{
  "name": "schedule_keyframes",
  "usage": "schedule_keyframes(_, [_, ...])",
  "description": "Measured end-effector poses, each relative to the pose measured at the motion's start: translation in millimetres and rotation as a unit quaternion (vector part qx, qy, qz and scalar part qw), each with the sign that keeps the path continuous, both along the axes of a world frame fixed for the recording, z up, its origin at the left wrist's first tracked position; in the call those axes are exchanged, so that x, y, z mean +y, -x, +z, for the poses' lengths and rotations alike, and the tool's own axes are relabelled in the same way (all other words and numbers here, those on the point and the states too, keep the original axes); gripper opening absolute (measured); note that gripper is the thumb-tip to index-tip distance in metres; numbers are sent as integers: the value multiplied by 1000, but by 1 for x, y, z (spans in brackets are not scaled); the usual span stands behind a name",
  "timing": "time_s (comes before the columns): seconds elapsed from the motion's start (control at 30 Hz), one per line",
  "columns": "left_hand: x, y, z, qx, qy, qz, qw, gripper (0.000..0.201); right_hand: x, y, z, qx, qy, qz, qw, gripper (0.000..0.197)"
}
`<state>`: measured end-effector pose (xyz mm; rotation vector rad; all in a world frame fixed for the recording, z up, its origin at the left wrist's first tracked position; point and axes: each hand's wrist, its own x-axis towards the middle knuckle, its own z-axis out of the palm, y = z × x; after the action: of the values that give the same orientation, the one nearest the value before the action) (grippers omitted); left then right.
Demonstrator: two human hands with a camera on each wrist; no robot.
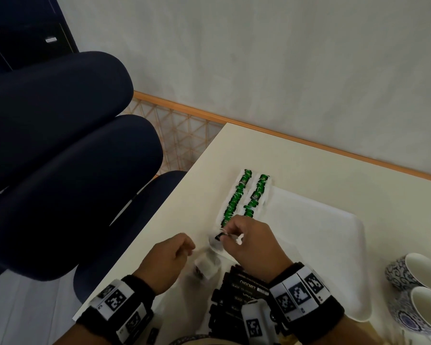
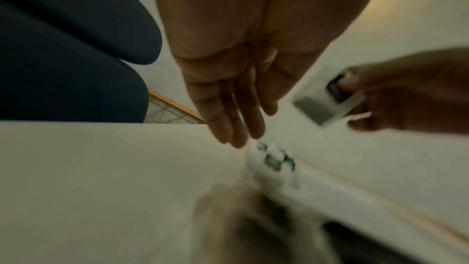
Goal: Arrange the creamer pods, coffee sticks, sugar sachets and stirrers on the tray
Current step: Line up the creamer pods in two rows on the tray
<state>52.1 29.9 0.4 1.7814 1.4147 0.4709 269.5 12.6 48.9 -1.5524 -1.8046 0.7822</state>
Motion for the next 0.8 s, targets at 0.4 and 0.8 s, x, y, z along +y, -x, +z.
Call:
schedule_keyframes(0.4, [13, -5, -34, 196, -126, -158, 960, 39, -16, -27, -16, -8, 34, -56, 998, 12])
schedule_keyframes(0.8, [23, -3, -18, -7, -22, -84, 996, 16, -18, -33, -15, 3, 53, -43, 998, 16])
